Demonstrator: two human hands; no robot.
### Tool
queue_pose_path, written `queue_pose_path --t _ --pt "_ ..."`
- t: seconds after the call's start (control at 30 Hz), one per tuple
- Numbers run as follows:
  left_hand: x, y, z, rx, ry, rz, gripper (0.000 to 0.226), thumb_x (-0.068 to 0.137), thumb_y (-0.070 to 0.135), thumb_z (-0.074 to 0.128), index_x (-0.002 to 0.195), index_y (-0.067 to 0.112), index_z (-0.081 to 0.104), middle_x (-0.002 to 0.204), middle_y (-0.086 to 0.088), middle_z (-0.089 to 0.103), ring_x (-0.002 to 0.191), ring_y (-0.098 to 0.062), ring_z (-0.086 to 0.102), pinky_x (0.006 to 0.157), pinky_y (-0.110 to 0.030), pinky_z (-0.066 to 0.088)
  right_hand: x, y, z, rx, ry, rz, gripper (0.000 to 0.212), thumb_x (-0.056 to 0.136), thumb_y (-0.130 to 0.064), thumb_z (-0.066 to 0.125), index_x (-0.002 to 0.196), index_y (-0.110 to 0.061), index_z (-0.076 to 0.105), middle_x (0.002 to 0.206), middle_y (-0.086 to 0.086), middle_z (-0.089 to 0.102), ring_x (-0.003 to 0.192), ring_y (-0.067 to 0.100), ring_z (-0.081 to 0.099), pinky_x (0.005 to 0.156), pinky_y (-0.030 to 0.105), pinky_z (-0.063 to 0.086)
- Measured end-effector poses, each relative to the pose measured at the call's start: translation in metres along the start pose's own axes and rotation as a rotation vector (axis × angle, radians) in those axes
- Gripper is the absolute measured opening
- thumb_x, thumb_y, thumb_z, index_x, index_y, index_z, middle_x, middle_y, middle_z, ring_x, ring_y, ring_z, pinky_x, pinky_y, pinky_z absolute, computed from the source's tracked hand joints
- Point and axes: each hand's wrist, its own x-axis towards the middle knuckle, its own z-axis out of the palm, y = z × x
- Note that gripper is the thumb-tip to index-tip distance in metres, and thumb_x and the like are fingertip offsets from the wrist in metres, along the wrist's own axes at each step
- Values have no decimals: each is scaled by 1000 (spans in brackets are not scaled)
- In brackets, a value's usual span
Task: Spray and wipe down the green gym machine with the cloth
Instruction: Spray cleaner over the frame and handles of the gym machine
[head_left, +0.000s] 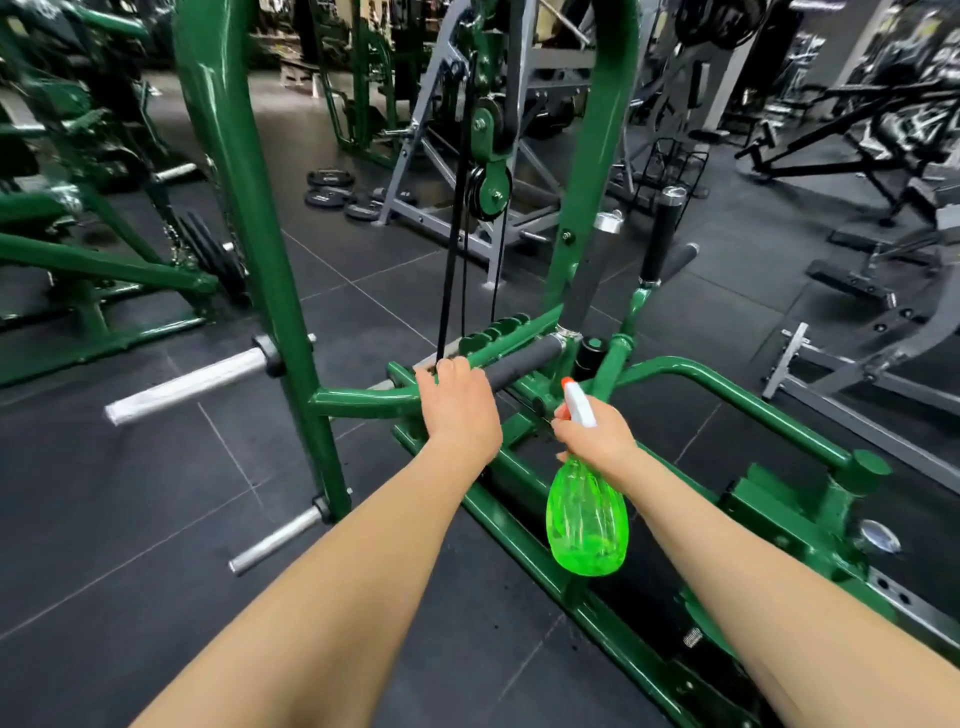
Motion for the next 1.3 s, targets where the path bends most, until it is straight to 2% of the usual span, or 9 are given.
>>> queue_pose_path --t 0.13,0.23,0.33,0.43,0.63,0.8,0.93,1.07,1.3 --pt "25 1 4 -35 -70 126 77 89 28 50 153 10 10 159 -14 8 148 -30 -2 116 -57 9 8 -11 -5 -12 43 67 4 86 -4 54 87 -5 58 77 4 54 60 16 56 74 45 59" --pt "46 4 1 -59 -112 212 78 91 25 48 153 9 4 161 -10 2 149 -26 -8 117 -59 6 14 -18 -10 7 16 99 5 85 -2 56 84 -6 57 79 6 54 67 19 55 72 42 59" --pt "63 7 -2 -90 -165 295 71 92 20 46 152 5 10 159 -10 11 149 -24 3 117 -56 11 21 -25 -12 24 65 109 7 86 -2 56 90 -7 59 86 7 56 70 20 57 72 39 59" --pt "73 7 -6 -144 -189 335 55 91 14 49 142 5 31 142 -12 42 136 -28 34 112 -48 28 34 -36 -16 27 190 85 10 87 -3 53 94 -9 59 92 9 60 64 20 60 77 44 58" --pt "80 1 -15 -69 -109 453 30 89 7 54 119 11 56 118 -6 62 109 -26 60 81 -31 42 59 -64 -23 -37 437 -6 10 81 -7 55 87 -12 60 77 4 62 73 30 66 76 51 56" --pt "87 -6 -18 -126 -120 485 23 89 5 55 110 12 61 109 -5 64 100 -24 63 70 -28 40 65 -76 -21 -135 383 33 7 79 -6 56 81 -12 60 71 1 60 69 28 66 74 49 57" --pt "89 -9 -18 -173 -138 496 26 89 4 55 113 12 61 112 -5 64 104 -25 62 71 -29 42 55 -69 -11 -159 254 122 6 85 -5 57 89 -6 61 84 7 60 66 28 65 74 44 58" --pt "88 -12 -17 -208 -142 499 27 89 4 55 115 10 61 115 -7 63 107 -26 61 73 -29 43 47 -55 -2 -200 240 142 7 81 -3 56 77 -9 58 78 10 58 68 26 57 72 45 56" --pt "85 -12 -14 -186 -150 491 29 89 3 56 117 9 58 116 -8 61 106 -25 60 71 -29 41 36 -38 -3 -104 230 240 7 85 -5 56 82 -12 57 89 9 59 66 27 65 56 27 54"
